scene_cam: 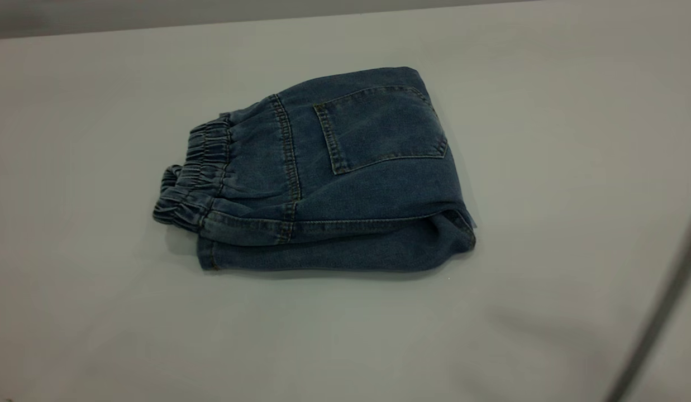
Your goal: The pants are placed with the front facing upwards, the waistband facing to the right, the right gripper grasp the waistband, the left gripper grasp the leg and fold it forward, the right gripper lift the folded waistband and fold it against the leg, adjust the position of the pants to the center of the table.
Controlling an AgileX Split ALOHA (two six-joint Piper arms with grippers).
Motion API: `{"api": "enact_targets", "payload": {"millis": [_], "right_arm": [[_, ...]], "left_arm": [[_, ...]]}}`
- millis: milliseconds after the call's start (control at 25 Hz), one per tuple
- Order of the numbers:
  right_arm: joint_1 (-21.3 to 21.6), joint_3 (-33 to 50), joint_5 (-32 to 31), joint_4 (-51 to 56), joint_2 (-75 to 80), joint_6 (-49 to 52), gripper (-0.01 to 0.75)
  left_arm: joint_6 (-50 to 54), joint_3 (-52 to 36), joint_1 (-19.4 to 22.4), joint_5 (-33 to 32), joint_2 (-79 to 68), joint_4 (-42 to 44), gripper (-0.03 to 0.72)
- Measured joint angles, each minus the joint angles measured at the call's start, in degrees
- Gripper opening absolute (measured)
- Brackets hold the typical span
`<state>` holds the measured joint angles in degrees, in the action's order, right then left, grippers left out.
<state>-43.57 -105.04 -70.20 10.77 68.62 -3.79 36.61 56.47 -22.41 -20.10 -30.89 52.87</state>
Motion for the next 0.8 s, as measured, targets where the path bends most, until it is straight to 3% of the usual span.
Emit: {"api": "enact_targets", "payload": {"millis": [200,520,680,800], "right_arm": [[0.07,10.24,0.06,-1.94,-11.09,0.00,0.384],[0.07,31.73,0.18,-2.99,-28.51,1.40,0.384],[0.07,43.76,0.98,-2.93,-37.27,3.79,0.384],[0.07,52.68,5.69,-2.93,-43.75,4.77,0.384]], "left_arm": [[-14.53,-1.55,0.00,-10.54,2.73,-18.35,0.353],[-43.78,-1.55,0.00,-35.09,3.32,-50.05,0.353],[-49.90,-1.68,0.00,-43.61,5.37,-58.56,0.353],[-50.06,-3.69,0.00,-47.62,8.51,-61.34,0.352]]}}
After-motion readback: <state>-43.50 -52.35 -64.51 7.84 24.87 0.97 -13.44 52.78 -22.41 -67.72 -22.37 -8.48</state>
